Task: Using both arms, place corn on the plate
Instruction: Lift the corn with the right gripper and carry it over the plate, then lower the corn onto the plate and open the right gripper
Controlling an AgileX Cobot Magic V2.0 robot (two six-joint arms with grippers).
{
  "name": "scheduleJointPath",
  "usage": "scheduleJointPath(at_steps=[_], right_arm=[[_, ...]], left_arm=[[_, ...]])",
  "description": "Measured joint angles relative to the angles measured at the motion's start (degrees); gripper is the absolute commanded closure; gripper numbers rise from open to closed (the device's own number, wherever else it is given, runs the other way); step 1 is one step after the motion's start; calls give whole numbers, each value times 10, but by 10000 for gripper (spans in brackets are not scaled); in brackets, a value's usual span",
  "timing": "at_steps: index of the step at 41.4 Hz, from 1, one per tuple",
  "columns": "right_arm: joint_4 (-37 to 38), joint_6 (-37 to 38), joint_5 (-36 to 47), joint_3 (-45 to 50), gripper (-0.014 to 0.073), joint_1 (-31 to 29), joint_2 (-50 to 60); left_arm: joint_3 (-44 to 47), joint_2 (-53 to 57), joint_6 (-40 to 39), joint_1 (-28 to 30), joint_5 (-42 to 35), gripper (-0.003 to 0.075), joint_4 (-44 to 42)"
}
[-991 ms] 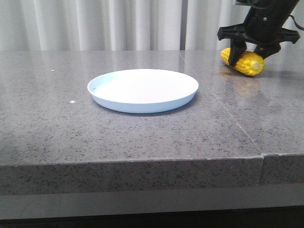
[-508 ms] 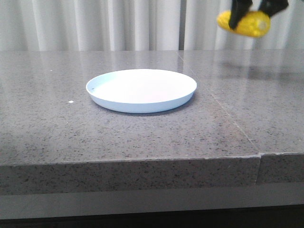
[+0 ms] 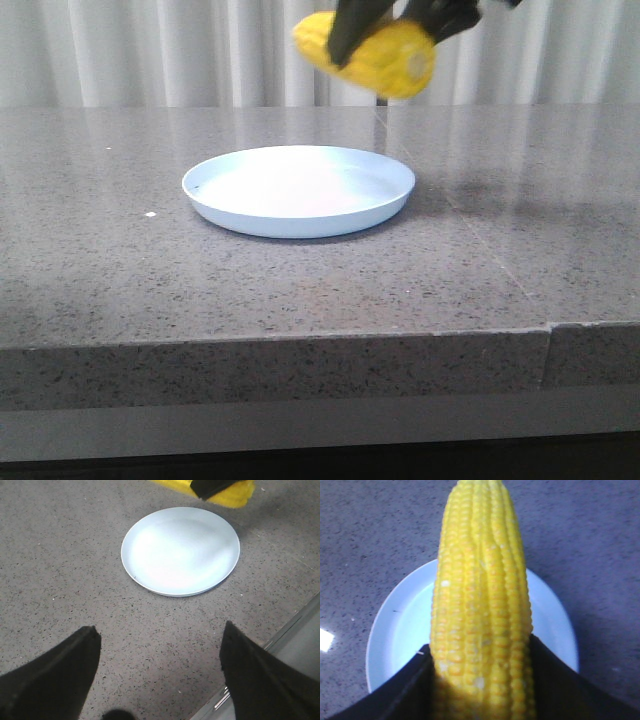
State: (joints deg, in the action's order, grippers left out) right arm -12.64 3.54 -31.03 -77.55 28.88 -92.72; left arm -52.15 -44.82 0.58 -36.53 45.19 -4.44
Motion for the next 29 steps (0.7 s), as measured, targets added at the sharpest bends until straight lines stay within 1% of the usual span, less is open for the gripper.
scheduleJointPath(at_steps=[9, 16, 18, 19, 22, 27, 29], right_arm=[[-48, 0, 125, 69, 342, 42, -13], [-56, 0, 160, 75, 341, 47, -47], [-56, 0, 163, 75, 324, 47, -58], [-56, 0, 164, 75, 311, 47, -63], [-57, 0, 165, 75, 232, 47, -75], [-57, 0, 170, 75, 41, 47, -85], [-57, 0, 170, 75, -18, 47, -85]], left_arm=[[0, 0, 0, 0, 0, 227, 0], [0, 0, 0, 0, 0, 227, 0], [0, 0, 0, 0, 0, 227, 0], [0, 0, 0, 0, 0, 227, 0], [0, 0, 0, 0, 0, 227, 0], [0, 0, 0, 0, 0, 227, 0], [0, 0, 0, 0, 0, 227, 0]])
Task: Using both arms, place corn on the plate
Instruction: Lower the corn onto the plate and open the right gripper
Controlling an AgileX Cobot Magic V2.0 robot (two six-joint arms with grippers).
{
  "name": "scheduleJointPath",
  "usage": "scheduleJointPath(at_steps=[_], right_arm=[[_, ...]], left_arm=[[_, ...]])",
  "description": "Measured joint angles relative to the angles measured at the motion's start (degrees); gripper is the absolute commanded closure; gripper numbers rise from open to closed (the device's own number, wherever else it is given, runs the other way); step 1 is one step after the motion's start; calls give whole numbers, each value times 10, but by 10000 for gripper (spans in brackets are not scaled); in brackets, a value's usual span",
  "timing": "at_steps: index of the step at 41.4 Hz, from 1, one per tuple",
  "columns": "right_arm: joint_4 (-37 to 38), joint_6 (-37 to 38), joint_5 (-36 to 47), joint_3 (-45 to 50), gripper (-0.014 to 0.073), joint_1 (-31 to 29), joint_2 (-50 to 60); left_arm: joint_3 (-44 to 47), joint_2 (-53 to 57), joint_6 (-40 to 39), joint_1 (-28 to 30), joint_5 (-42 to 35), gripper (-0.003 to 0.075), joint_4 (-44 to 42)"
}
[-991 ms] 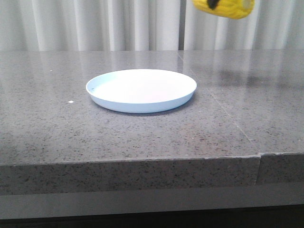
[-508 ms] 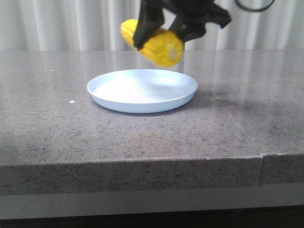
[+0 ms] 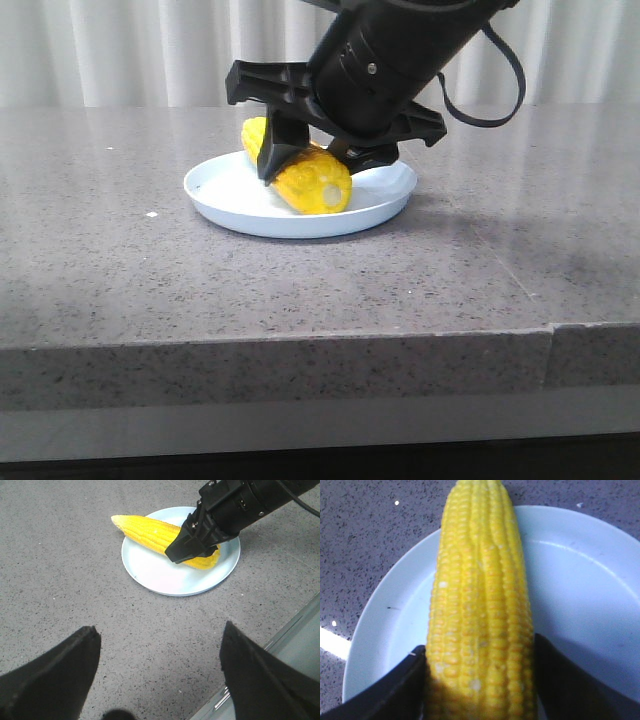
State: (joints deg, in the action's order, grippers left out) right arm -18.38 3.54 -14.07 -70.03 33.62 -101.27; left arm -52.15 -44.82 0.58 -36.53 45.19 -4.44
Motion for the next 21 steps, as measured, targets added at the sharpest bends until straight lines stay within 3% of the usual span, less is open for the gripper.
scheduleJointPath(at_steps=[13, 21], right_arm=[[0, -12, -27, 1, -1, 0, 75], [51, -28, -124, 1, -1, 0, 178]], left_arm=[[0, 0, 0, 0, 0, 227, 0], [0, 0, 0, 0, 0, 227, 0]])
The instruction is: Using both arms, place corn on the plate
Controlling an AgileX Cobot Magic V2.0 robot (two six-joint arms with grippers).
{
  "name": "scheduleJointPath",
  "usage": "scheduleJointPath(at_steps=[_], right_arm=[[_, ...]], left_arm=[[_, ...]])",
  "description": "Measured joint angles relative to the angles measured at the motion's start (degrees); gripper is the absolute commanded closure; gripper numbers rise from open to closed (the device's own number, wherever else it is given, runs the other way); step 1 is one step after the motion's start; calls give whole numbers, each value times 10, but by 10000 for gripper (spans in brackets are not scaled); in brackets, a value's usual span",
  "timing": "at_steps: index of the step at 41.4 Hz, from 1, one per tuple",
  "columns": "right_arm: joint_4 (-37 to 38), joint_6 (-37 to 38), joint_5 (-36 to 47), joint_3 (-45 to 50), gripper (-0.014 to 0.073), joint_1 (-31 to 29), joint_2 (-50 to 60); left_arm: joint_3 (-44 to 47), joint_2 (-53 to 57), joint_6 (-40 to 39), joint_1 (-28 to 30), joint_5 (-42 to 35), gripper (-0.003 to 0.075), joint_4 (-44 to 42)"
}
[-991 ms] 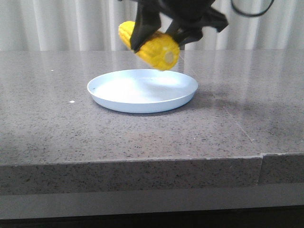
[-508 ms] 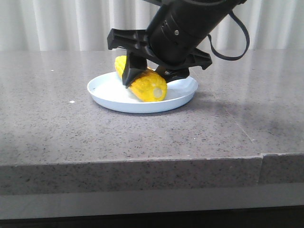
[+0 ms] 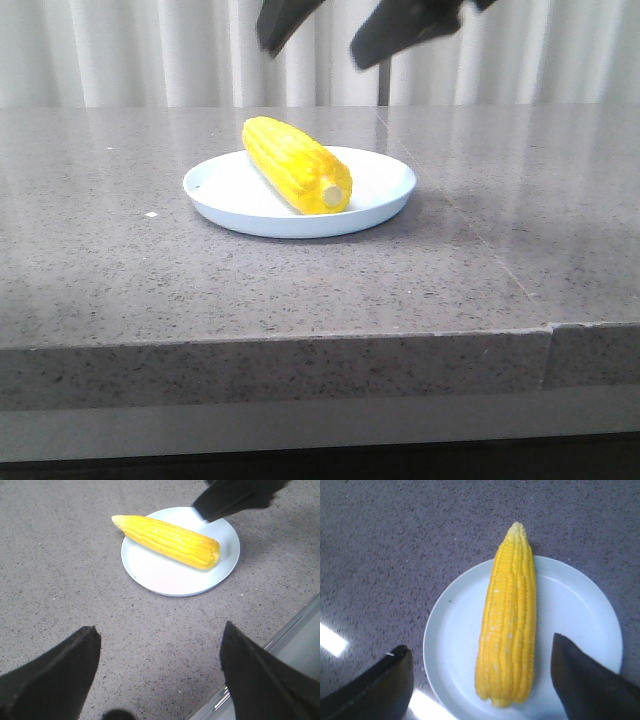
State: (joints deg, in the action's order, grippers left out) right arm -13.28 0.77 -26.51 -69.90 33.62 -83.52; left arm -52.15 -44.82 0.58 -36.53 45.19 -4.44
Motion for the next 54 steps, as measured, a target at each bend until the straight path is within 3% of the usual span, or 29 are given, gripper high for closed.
scheduleJointPath(at_steps=[10, 33, 42, 54], right_arm=[[73, -1, -170, 14, -1, 0, 134], [120, 25, -331, 176, -1, 0, 489], [156, 49, -365, 207, -1, 0, 578], [159, 50, -369, 216, 36, 0, 596]], left_arm=[[0, 0, 0, 0, 0, 227, 0], [0, 0, 0, 0, 0, 227, 0], [0, 0, 0, 0, 0, 227, 0], [0, 0, 0, 0, 0, 227, 0]])
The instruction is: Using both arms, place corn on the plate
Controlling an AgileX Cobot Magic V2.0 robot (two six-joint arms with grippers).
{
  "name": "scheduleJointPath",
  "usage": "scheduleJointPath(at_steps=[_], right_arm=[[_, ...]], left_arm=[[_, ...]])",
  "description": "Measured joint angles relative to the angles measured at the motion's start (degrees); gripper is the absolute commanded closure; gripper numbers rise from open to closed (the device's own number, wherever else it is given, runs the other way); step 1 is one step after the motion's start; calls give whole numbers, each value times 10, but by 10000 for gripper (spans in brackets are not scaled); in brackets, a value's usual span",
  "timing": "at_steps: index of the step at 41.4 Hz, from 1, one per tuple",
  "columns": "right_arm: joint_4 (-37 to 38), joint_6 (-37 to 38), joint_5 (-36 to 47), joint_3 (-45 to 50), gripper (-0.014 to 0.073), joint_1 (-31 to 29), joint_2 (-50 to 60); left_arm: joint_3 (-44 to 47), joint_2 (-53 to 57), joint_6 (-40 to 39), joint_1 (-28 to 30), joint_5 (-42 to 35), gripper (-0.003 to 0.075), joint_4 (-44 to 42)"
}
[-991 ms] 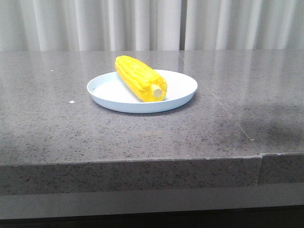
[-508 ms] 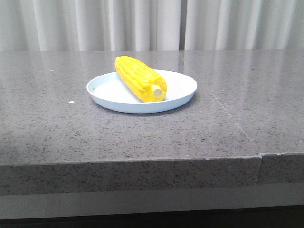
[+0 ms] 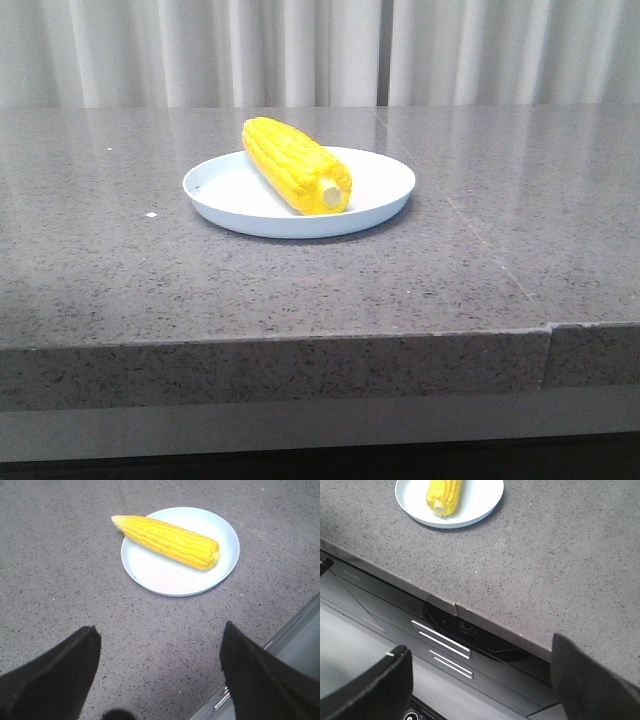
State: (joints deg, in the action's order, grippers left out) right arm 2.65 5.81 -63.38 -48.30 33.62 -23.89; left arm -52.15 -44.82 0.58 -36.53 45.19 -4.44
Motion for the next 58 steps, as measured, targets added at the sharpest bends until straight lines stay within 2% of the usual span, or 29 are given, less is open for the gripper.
scheduleJointPath(at_steps=[3, 10, 14, 16, 19, 27, 30, 53, 58], right_arm=[[0, 0, 0, 0, 119, 0, 0], [0, 0, 0, 0, 440, 0, 0], [0, 0, 0, 0, 584, 0, 0], [0, 0, 0, 0, 645, 0, 0], [0, 0, 0, 0, 720, 0, 0], [0, 0, 0, 0, 713, 0, 0], [0, 0, 2, 0, 713, 0, 0], [0, 0, 2, 0, 713, 0, 0], [0, 0, 2, 0, 713, 0, 0]], left_arm=[[0, 0, 0, 0, -5, 227, 0], [0, 0, 0, 0, -18, 227, 0], [0, 0, 0, 0, -22, 232, 0], [0, 0, 0, 0, -23, 258, 0], [0, 0, 0, 0, -23, 351, 0], [0, -1, 0, 0, -23, 661, 0], [0, -5, 0, 0, -23, 738, 0], [7, -3, 0, 1, -35, 740, 0], [38, 34, 0, 36, -58, 740, 1]])
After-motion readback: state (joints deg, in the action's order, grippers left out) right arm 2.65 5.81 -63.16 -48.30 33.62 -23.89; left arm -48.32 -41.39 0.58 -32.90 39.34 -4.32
